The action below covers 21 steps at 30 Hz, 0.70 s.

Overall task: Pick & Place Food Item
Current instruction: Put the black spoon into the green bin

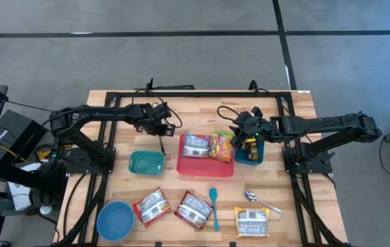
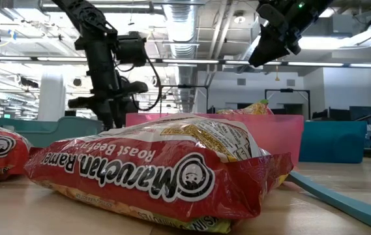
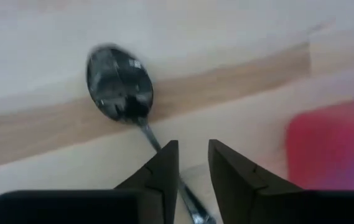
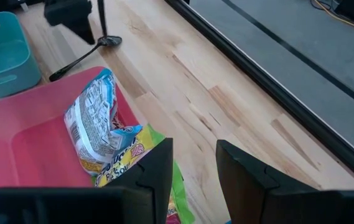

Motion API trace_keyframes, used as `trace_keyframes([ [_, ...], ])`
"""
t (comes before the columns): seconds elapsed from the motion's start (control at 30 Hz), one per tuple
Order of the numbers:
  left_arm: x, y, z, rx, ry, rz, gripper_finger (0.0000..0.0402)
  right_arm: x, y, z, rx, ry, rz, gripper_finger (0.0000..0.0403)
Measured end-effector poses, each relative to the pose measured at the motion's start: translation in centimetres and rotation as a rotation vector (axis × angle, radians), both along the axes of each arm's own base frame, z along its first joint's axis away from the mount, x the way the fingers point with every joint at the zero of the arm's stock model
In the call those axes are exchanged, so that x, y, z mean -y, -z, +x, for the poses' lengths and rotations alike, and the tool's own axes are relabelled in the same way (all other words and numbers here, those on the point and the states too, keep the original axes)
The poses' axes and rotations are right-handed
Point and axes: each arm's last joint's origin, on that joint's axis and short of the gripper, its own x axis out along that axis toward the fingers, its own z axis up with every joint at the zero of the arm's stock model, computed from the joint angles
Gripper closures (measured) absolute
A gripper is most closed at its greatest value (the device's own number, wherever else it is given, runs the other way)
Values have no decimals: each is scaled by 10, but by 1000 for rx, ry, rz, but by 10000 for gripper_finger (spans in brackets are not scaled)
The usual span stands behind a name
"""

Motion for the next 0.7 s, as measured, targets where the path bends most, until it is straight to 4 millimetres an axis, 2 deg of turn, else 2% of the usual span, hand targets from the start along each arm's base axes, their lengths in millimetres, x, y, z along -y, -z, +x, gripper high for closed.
trace_keyframes([
  [0.13,-2,-6,0,-27,-15,24,344,0,0,0,-1,0,0,287],
  [0.43,-3,29,6,-157,-46,-65,383,0,1,-1,-9,0,0,287],
  [0.53,-4,24,4,-141,-52,-59,388,0,1,-1,-15,0,0,287],
  [0.7,-3,-1,-1,-65,-68,23,391,0,1,-1,-22,0,0,287],
])
